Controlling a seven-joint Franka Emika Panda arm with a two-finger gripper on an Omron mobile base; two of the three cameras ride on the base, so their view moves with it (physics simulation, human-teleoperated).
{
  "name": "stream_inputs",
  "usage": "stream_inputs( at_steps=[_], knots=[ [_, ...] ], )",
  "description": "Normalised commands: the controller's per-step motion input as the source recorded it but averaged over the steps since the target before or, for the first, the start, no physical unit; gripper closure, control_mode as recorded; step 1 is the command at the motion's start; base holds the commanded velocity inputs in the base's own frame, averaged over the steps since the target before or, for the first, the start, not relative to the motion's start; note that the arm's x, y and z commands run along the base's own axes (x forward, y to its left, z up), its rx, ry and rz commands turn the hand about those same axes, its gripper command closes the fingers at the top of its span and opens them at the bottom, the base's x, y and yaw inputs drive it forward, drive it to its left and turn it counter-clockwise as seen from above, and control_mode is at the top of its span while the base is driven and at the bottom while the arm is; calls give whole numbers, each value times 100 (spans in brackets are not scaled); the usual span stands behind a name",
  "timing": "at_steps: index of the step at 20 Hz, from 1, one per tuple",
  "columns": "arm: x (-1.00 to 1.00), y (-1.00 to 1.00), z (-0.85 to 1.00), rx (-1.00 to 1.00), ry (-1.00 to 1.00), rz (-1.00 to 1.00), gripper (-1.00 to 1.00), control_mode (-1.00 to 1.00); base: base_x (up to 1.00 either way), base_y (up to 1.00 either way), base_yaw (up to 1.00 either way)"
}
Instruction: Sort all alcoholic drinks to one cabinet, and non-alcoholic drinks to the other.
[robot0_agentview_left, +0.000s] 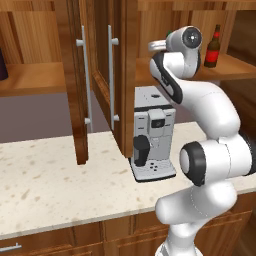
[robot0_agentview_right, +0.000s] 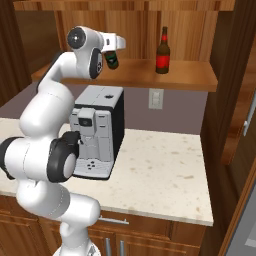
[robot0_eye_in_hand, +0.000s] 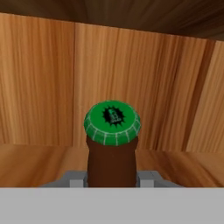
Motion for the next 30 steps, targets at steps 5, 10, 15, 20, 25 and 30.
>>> stream_inputs(
  at_steps=[5, 10, 15, 20, 25, 30],
  knots=[
    [10, 0, -1, 0, 3, 0, 100, -100, 0, 0, 0],
    [10, 0, -2, 0, 2, -1, 100, -100, 0, 0, 0],
    [9, 0, -9, 1, 0, 0, -100, -100, 0, 0, 0],
    [9, 0, -8, 0, 0, -1, -100, -100, 0, 0, 0],
    [11, -1, -5, 0, 0, 0, -100, -100, 0, 0, 0],
    [17, -3, -1, 0, 0, 0, -100, -100, 0, 0, 0]
  ],
)
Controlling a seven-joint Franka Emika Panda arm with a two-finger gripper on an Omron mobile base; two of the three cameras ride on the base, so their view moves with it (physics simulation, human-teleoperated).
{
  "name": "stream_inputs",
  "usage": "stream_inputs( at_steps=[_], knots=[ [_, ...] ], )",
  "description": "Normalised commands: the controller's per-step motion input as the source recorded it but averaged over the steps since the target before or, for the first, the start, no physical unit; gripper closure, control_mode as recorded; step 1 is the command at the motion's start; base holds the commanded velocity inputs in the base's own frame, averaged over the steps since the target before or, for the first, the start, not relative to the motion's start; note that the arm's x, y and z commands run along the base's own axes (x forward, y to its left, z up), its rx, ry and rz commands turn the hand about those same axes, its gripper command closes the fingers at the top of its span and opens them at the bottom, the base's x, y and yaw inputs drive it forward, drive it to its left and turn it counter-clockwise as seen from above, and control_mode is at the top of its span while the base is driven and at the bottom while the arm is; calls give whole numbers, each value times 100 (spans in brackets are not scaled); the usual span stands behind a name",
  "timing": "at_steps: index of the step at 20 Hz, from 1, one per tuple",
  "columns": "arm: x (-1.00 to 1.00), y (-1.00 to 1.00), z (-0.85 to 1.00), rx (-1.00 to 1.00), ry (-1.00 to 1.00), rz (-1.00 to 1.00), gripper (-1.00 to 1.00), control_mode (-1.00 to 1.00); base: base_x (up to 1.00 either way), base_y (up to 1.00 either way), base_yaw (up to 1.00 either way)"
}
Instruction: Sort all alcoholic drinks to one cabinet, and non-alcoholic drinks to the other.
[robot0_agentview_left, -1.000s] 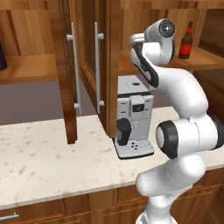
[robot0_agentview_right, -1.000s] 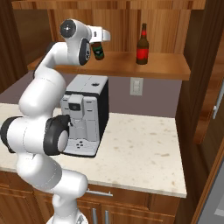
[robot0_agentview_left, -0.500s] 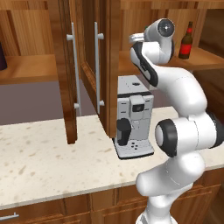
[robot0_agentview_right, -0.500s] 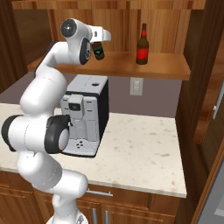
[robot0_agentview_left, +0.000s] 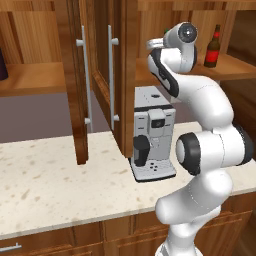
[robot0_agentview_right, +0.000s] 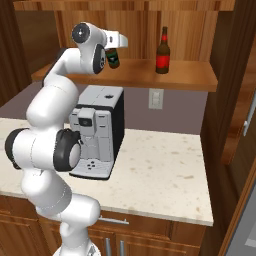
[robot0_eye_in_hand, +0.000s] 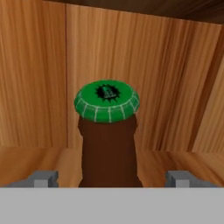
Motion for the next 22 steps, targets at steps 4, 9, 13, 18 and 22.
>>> stream_inputs(
  at_steps=[4, 9, 13, 18, 22],
  knots=[
    [25, -8, 0, 0, 0, 0, -100, -100, 0, 0, 0],
    [25, -7, 0, 0, 0, 0, -100, -100, 0, 0, 0],
    [19, -5, 0, 0, 0, 0, -100, -100, 0, 0, 0],
    [7, -2, 0, 0, 1, 0, -100, -100, 0, 0, 0],
    [-3, -1, 0, 0, 1, 0, -100, -100, 0, 0, 0]
  ],
)
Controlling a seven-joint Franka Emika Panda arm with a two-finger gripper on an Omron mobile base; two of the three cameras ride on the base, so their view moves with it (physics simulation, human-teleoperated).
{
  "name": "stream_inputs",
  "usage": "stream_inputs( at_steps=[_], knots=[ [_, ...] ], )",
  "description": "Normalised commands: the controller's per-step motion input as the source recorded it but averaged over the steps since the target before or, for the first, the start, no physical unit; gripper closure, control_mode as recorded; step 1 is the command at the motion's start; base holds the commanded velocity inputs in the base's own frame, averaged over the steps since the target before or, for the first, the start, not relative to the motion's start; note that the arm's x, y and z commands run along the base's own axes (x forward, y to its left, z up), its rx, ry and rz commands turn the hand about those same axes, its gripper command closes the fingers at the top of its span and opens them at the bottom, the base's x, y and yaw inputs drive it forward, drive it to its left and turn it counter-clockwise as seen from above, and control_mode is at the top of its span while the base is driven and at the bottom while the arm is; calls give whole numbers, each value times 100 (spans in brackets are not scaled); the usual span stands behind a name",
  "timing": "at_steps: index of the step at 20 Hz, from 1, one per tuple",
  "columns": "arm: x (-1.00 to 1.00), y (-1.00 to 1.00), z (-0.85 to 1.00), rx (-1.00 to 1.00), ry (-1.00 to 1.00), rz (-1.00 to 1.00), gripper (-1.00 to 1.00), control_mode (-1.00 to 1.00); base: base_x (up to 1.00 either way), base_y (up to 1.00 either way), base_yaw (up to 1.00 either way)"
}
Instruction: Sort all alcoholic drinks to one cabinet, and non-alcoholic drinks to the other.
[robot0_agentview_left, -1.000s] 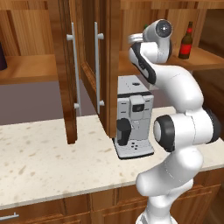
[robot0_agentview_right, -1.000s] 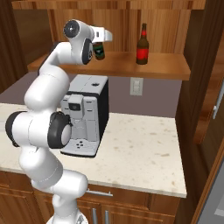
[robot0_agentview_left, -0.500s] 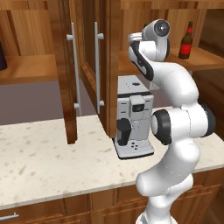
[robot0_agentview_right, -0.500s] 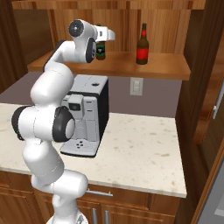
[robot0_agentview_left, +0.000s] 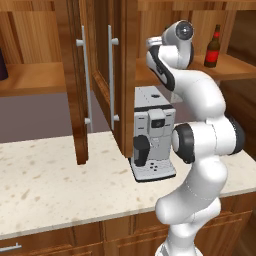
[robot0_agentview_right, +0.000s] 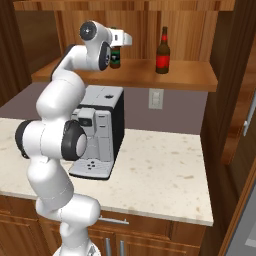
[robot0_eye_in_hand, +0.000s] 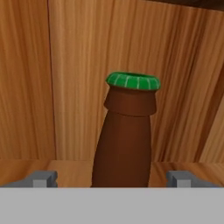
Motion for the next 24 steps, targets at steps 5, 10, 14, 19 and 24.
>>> stream_inputs(
  at_steps=[5, 10, 14, 19, 24],
  knots=[
    [-21, -3, 0, 0, 0, 0, -100, -100, 0, 0, 0],
    [-31, -3, -1, 0, 0, 0, -100, -100, 0, 0, 0],
    [-37, 0, -5, 0, 0, 0, -100, -100, 0, 0, 0],
    [-46, 0, -1, 0, -2, 0, -100, -100, 0, 0, 0],
    [-54, 0, 0, 0, -3, 0, -100, -100, 0, 0, 0]
  ],
)
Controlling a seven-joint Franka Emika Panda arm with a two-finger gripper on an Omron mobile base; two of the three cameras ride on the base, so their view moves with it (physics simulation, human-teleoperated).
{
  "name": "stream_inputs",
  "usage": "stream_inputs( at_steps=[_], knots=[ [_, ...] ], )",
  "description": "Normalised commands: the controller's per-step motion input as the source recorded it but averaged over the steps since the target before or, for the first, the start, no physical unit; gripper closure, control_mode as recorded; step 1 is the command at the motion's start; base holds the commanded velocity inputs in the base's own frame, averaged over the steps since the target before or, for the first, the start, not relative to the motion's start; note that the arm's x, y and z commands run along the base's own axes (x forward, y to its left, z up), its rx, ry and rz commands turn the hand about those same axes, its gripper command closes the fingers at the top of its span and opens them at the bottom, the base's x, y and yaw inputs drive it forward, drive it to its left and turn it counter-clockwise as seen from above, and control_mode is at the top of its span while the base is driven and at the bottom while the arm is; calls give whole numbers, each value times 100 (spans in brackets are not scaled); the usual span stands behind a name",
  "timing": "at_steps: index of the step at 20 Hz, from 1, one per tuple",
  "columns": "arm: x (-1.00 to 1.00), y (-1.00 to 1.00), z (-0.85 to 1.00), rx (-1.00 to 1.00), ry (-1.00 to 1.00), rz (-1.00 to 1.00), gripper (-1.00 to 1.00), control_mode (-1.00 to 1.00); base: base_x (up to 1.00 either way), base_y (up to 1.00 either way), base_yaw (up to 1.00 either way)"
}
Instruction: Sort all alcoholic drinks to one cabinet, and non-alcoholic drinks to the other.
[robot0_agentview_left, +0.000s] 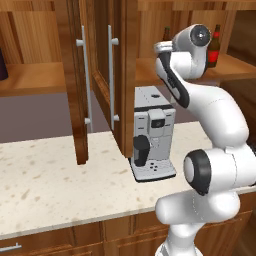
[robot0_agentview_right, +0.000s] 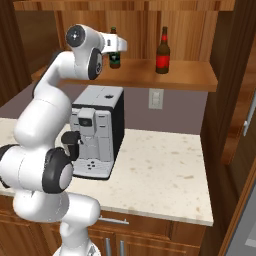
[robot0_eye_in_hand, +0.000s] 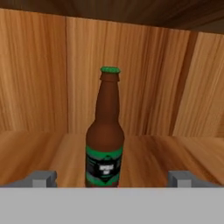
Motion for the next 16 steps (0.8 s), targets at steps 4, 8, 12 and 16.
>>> stream_inputs(
  at_steps=[4, 8, 12, 16],
  knots=[
    [-58, -1, 1, 0, -1, 0, -100, -100, 0, 0, 0],
    [-61, 0, 1, 0, 0, 0, -100, -100, 0, 0, 0],
    [-66, 0, 1, 0, 0, 0, -100, -100, 0, 0, 0],
    [-66, 0, 3, 0, 0, 0, -100, -100, 0, 0, 0]
  ],
)
